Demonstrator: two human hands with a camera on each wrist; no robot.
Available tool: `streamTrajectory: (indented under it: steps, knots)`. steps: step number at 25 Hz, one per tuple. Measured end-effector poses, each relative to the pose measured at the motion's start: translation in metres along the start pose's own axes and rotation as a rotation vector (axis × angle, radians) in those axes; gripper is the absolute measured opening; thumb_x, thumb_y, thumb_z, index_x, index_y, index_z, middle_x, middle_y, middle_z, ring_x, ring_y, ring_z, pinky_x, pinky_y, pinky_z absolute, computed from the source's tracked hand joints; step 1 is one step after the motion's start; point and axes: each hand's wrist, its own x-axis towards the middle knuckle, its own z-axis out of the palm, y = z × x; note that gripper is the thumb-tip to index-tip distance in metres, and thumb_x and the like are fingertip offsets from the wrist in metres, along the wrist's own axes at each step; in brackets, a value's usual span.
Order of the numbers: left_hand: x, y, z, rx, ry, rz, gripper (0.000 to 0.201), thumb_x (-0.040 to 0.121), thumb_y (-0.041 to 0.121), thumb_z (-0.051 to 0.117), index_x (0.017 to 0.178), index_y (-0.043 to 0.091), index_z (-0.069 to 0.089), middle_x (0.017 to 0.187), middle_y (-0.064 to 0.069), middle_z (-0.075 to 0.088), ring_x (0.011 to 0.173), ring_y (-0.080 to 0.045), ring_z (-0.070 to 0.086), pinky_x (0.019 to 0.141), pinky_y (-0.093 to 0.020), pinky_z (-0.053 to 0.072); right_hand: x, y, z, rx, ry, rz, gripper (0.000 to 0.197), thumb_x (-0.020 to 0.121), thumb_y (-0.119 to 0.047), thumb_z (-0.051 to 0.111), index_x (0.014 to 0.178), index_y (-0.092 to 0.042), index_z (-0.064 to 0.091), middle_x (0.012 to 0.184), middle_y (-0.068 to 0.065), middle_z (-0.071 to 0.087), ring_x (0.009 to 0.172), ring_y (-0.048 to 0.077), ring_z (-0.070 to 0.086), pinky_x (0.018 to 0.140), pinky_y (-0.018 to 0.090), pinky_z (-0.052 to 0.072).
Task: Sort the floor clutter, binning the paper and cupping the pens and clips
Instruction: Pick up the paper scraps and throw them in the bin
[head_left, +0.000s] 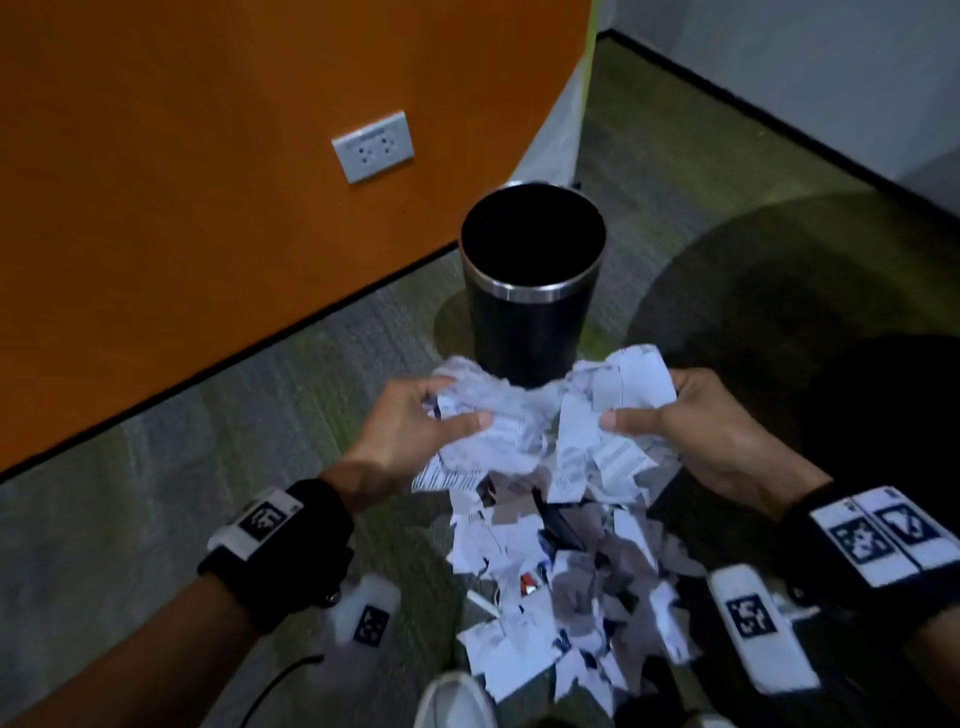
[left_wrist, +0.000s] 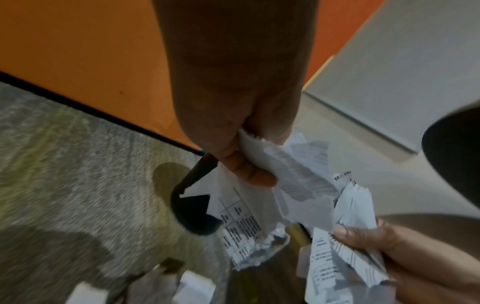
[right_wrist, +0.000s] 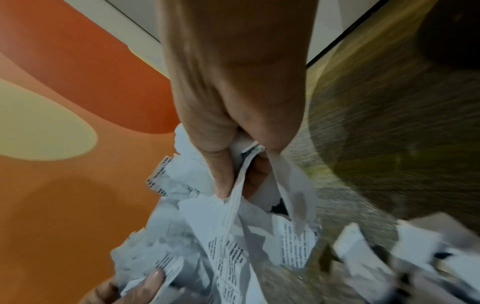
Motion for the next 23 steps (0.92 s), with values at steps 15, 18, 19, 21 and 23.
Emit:
streamTrajectory:
  steps: [15, 18, 19, 21, 23]
  knots:
    - [0.204, 0.09, 0.03, -0.007, 0.32, -0.023, 0.04, 0.08, 0.009, 0.067, 0.12, 0.011, 0.064, 0.121, 0.0, 0.063, 0.102, -0.022, 0.064, 0.087, -0.034, 0.056, 0.204, -0.107, 0.042, -0.063, 0.332, -0.041, 0.05, 0.064, -0.011, 0.086, 0.107, 0.004, 0.065, 0.1, 0.016, 0.073, 0.086, 0.03, 0.072, 0.074, 0.047, 0.061]
    - [0.201, 0.095, 0.02, 0.194, 0.178, 0.05, 0.036, 0.082, 0.005, 0.06, 0.114, 0.016, 0.07, 0.113, -0.002, 0.069, 0.1, -0.026, 0.067, 0.084, -0.039, 0.058, 0.215, -0.109, 0.037, -0.103, 0.23, -0.021, 0.066, 0.053, -0.018, 0.089, 0.112, -0.002, 0.063, 0.102, 0.018, 0.071, 0.086, 0.034, 0.072, 0.07, 0.054, 0.06]
    - [0.194, 0.098, 0.016, 0.233, 0.18, 0.091, 0.034, 0.082, 0.003, 0.056, 0.107, 0.018, 0.073, 0.106, -0.002, 0.071, 0.097, -0.024, 0.068, 0.083, -0.038, 0.059, 0.214, -0.113, 0.032, -0.154, 0.197, -0.029, 0.071, 0.052, -0.02, 0.09, 0.115, -0.004, 0.061, 0.103, 0.017, 0.07, 0.087, 0.033, 0.072, 0.07, 0.051, 0.06]
    - [0.181, 0.102, 0.009, 0.28, 0.242, 0.171, 0.032, 0.083, 0.002, 0.053, 0.096, 0.02, 0.076, 0.098, 0.002, 0.072, 0.095, -0.018, 0.068, 0.084, -0.036, 0.058, 0.206, -0.122, 0.022, -0.39, 0.144, -0.075, 0.085, 0.045, -0.036, 0.091, 0.12, -0.01, 0.06, 0.107, 0.014, 0.069, 0.087, 0.03, 0.07, 0.065, 0.045, 0.061]
    - [0.167, 0.099, 0.009, 0.248, 0.303, 0.239, 0.028, 0.085, 0.005, 0.054, 0.088, 0.022, 0.075, 0.09, 0.008, 0.07, 0.089, -0.014, 0.067, 0.084, -0.035, 0.058, 0.194, -0.127, 0.014, -0.615, 0.095, -0.106, 0.09, 0.043, -0.043, 0.092, 0.121, -0.012, 0.061, 0.114, 0.013, 0.068, 0.093, 0.031, 0.069, 0.073, 0.052, 0.062]
